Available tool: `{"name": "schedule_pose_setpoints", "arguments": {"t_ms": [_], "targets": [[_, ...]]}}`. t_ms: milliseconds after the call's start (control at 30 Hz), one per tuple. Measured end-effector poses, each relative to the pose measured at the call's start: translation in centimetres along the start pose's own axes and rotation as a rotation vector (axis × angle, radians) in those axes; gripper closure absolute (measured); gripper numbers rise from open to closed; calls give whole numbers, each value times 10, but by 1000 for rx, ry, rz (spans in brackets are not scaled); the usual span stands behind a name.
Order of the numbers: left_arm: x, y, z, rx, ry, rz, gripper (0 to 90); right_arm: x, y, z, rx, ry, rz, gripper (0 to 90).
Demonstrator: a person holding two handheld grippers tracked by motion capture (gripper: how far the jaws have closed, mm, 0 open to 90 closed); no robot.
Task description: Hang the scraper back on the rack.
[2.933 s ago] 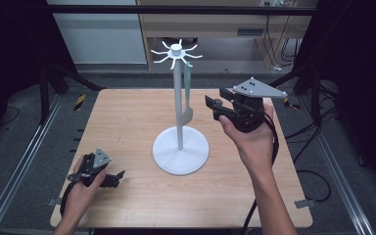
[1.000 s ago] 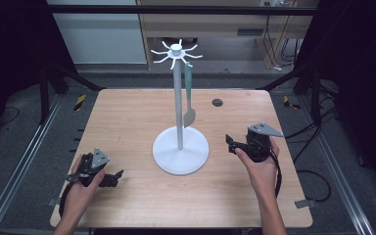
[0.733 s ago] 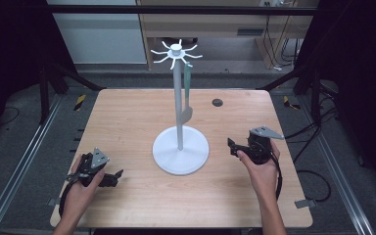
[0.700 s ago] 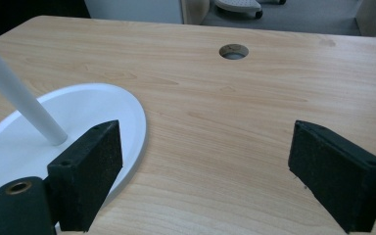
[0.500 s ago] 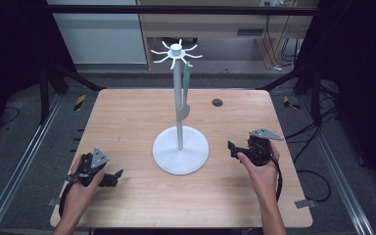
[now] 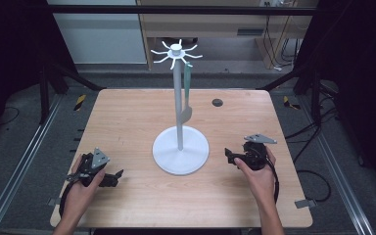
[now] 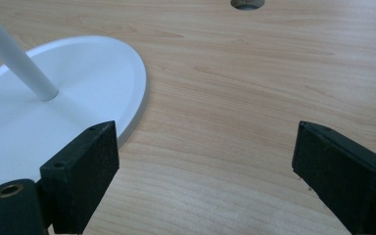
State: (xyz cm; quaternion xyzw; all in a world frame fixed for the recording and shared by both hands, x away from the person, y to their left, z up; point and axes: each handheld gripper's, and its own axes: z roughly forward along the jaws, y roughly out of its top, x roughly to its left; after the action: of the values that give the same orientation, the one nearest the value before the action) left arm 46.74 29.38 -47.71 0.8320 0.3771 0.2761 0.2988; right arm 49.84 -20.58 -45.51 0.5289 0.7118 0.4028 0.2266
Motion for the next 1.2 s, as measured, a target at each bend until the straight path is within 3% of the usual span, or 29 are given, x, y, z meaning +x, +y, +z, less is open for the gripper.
{"name": "schedule_pose_setpoints", "arguments": {"t_ms": [567, 1200], "targets": [[-1, 1, 1, 2, -3, 7, 29, 12, -13, 13, 91, 16, -73, 110], [-2, 2, 2, 5, -4, 14, 29, 9, -22, 22, 148, -5, -109, 136]]}}
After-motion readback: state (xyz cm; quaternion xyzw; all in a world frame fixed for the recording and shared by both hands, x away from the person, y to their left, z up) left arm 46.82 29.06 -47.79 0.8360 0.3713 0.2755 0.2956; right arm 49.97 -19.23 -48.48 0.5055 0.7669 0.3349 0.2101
